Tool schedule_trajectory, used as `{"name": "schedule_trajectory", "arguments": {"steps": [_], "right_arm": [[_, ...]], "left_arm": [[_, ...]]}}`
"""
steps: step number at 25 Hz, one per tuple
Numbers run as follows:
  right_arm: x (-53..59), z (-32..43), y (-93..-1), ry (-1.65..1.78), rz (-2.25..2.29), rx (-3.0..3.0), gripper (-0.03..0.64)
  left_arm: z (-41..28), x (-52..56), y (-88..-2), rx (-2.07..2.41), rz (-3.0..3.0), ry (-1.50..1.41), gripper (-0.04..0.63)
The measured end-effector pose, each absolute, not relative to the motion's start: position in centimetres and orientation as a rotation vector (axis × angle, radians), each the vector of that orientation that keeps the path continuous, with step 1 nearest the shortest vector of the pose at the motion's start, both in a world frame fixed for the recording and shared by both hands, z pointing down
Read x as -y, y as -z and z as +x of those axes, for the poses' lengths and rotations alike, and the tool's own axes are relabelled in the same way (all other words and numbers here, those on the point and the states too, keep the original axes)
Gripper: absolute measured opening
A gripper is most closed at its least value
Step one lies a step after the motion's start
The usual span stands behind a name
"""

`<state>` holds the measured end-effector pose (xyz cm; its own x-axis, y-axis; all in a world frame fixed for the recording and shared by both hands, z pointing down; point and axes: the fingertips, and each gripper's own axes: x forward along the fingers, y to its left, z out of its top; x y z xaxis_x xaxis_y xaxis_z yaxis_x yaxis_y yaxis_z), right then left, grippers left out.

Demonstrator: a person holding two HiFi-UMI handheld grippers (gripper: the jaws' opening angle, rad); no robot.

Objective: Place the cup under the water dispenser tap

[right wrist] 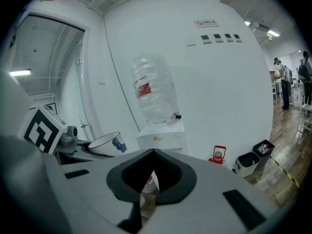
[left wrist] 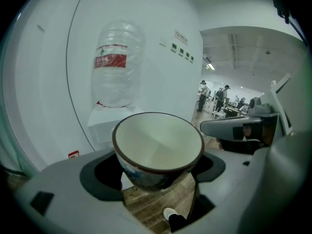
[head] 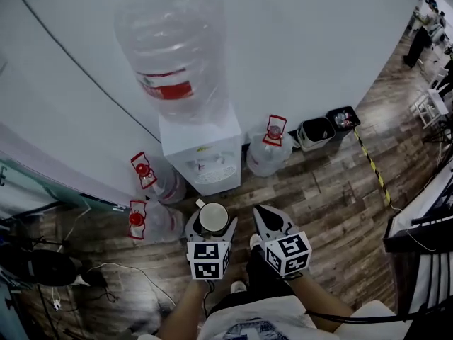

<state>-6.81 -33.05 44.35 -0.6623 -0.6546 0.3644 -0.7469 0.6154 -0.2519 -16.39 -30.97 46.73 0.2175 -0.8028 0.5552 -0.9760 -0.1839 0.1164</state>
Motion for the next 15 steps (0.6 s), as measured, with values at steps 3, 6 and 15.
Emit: {"name": "schedule_trajectory", "arguments": {"steps": [3, 6, 15], "right_arm": [[35.8, -7.7, -47.8, -0.572, 1.133, 2.599, 0.021], [39.1, -8.3, -51.4, -0.576, 1.147, 2.594, 0.021], [46.1, -8.5, -65.0, -0.542, 1.198, 2.598, 0.021]], "left_arm": [[-16.9, 33.8, -50.3, 1.643, 2.036, -0.525, 0.433], [-17.8, 37.1, -54.5, 1.661, 2.027, -0.531, 0.433], [-19.4, 44.3, -69.7, 1.685, 2.006, -0.553, 0.433]]}}
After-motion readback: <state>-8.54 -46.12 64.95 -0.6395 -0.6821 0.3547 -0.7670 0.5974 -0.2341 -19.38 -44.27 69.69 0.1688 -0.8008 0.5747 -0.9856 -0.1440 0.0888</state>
